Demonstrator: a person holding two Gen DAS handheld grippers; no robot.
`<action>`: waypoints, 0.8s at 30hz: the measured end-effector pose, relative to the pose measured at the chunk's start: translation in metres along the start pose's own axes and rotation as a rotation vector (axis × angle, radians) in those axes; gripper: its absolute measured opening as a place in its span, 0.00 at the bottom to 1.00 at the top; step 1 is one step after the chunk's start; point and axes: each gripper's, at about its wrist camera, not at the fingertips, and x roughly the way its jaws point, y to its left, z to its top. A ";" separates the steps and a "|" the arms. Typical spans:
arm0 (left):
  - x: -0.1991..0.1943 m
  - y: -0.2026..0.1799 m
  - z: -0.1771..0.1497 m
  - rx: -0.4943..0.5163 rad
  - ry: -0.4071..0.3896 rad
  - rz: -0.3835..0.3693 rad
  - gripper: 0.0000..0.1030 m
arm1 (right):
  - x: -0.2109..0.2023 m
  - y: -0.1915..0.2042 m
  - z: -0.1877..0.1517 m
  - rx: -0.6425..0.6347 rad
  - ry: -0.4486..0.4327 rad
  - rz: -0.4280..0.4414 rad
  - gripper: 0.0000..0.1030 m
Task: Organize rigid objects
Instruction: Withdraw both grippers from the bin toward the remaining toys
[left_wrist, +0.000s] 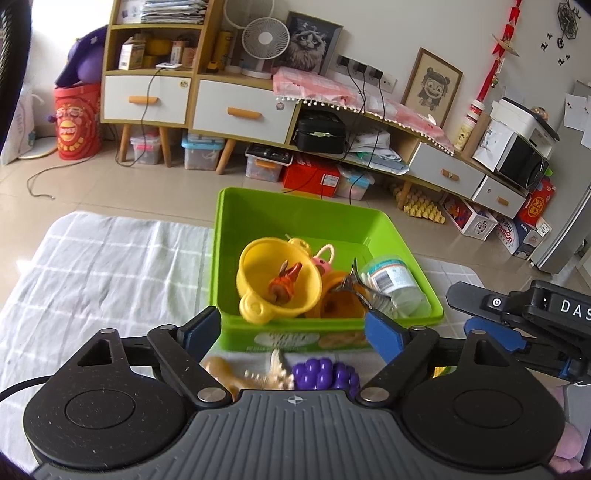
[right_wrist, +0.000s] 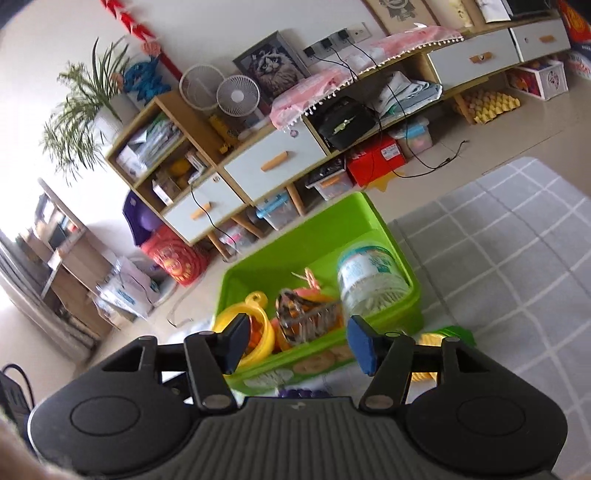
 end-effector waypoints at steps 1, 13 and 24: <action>-0.002 0.000 -0.002 -0.005 0.002 0.002 0.86 | -0.003 -0.001 -0.001 -0.001 0.003 -0.006 0.45; -0.022 0.003 -0.032 0.028 0.005 0.060 0.98 | -0.030 -0.005 -0.014 -0.069 0.049 -0.065 0.57; -0.032 0.014 -0.054 0.072 0.015 0.071 0.98 | -0.033 -0.015 -0.028 -0.177 0.142 -0.127 0.58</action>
